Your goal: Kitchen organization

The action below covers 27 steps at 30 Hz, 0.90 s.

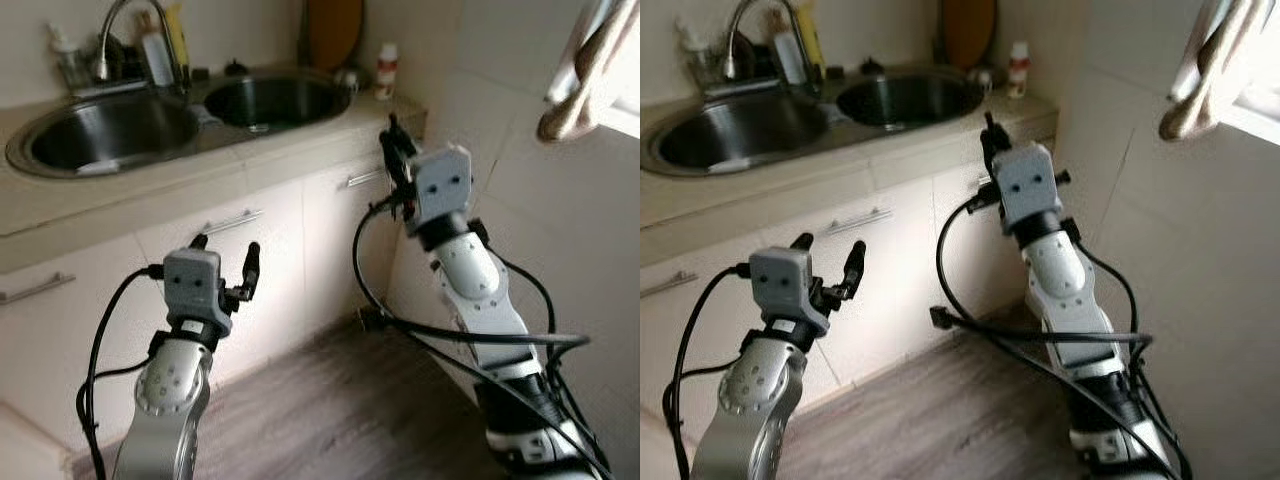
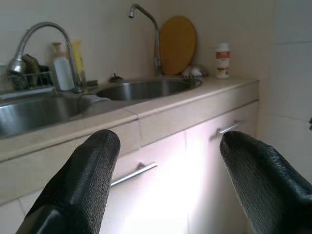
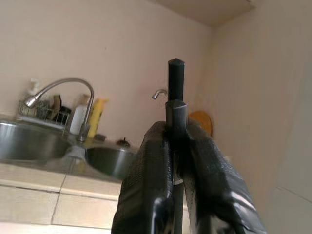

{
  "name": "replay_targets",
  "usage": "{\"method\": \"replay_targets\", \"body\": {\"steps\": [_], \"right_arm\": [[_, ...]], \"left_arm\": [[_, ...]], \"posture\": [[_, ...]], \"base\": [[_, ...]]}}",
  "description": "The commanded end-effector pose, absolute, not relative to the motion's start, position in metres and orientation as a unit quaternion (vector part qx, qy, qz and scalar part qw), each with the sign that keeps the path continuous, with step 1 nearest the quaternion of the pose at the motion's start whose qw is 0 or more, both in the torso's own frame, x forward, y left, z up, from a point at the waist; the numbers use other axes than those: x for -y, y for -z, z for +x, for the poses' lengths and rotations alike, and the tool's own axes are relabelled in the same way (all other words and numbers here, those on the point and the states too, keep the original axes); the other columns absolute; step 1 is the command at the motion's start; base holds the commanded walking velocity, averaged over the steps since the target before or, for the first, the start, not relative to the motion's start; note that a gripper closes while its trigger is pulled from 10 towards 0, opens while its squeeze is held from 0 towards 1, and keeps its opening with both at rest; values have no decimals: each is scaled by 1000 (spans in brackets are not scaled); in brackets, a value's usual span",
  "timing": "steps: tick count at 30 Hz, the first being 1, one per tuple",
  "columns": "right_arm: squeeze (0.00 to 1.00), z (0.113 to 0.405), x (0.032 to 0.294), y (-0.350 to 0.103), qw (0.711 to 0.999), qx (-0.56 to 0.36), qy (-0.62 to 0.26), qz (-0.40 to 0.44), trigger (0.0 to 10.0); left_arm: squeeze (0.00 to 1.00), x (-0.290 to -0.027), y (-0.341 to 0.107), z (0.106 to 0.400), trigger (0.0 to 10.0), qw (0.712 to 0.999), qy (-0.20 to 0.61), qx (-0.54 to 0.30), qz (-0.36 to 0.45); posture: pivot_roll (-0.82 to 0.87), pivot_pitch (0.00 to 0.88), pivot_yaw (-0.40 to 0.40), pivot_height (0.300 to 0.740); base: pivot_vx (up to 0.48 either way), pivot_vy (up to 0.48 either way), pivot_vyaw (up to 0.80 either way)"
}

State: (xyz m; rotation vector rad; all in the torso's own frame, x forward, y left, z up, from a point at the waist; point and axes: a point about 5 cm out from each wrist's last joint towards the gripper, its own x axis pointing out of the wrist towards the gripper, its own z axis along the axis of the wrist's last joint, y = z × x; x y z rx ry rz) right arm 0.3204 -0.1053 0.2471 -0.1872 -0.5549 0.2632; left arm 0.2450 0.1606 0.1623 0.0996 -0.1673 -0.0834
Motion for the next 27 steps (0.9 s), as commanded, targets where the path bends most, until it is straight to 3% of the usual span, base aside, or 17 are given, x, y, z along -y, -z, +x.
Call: {"method": "replay_targets", "body": {"steps": [1,12,25,26,27], "right_arm": [[0,321,109,-255,949,280,-123,-75,0],[0,325,108,-272,952,281,-124,-5,0],[0,331,99,-300,942,303,-141,29,0],[0,331,99,-302,942,303,-141,37,1843],[0,332,100,-303,941,303,-141,43,1843]], "left_arm": [[0,-158,-165,246,10000,994,47,89,50],[0,-159,-173,246,10000,991,37,113,66],[0,-159,-176,247,10000,989,29,124,77],[0,-159,-176,247,10000,989,29,124,77],[0,-158,-176,247,10000,989,29,124,77]], "posture": [[106,0,-43,740],[111,0,-46,740],[120,0,-53,740],[120,0,-53,740],[120,0,-53,740]], "base": [[326,0,0],[325,0,0],[324,0,800],[292,0,800],[292,0,800]]}}
